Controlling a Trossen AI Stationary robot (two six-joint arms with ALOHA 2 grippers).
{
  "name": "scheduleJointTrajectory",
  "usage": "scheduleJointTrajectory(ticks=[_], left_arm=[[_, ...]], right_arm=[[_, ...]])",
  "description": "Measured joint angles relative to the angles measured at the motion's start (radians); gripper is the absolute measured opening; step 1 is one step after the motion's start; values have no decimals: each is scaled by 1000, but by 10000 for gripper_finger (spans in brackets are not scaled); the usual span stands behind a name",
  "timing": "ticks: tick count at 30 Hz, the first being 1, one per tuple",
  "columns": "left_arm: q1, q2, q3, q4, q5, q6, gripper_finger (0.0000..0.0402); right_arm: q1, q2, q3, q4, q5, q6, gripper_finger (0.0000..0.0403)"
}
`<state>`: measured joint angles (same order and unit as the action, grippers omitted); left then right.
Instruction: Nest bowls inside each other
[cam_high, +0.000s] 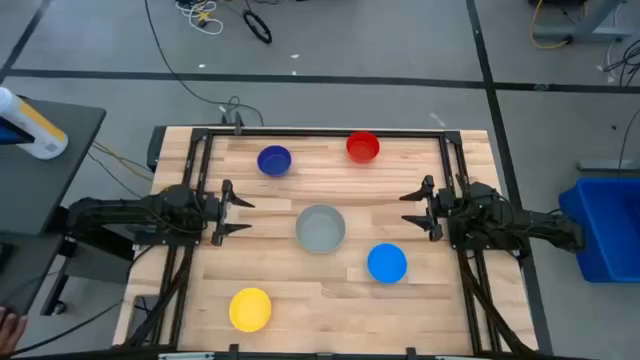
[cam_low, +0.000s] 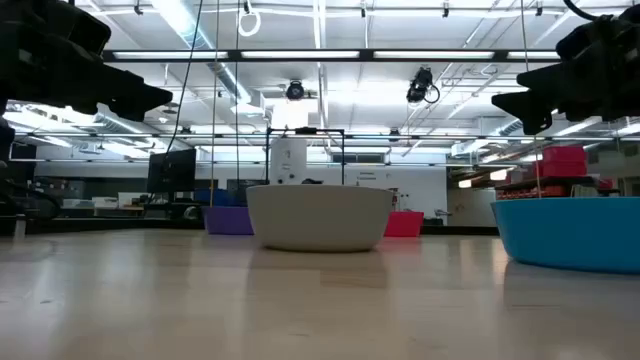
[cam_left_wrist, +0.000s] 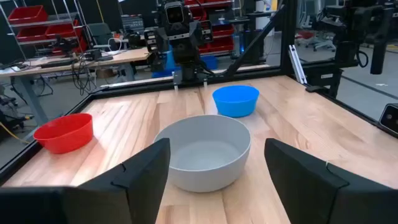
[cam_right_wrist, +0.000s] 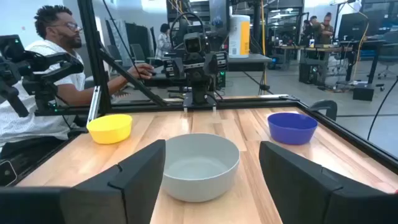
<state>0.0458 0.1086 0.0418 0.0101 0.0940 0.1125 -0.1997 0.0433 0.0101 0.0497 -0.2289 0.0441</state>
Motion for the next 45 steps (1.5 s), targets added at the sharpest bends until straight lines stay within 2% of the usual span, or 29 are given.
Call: scheduleJointTrajectory(ticks=[7,24,45], left_arm=[[0,0,0,0,0,0,268],[0,0,0,0,0,0,268],[0,0,0,0,0,0,268]], right_arm=[[0,0,0,0,0,0,274],[0,0,0,0,0,0,233],[0,0,0,0,0,0,204]])
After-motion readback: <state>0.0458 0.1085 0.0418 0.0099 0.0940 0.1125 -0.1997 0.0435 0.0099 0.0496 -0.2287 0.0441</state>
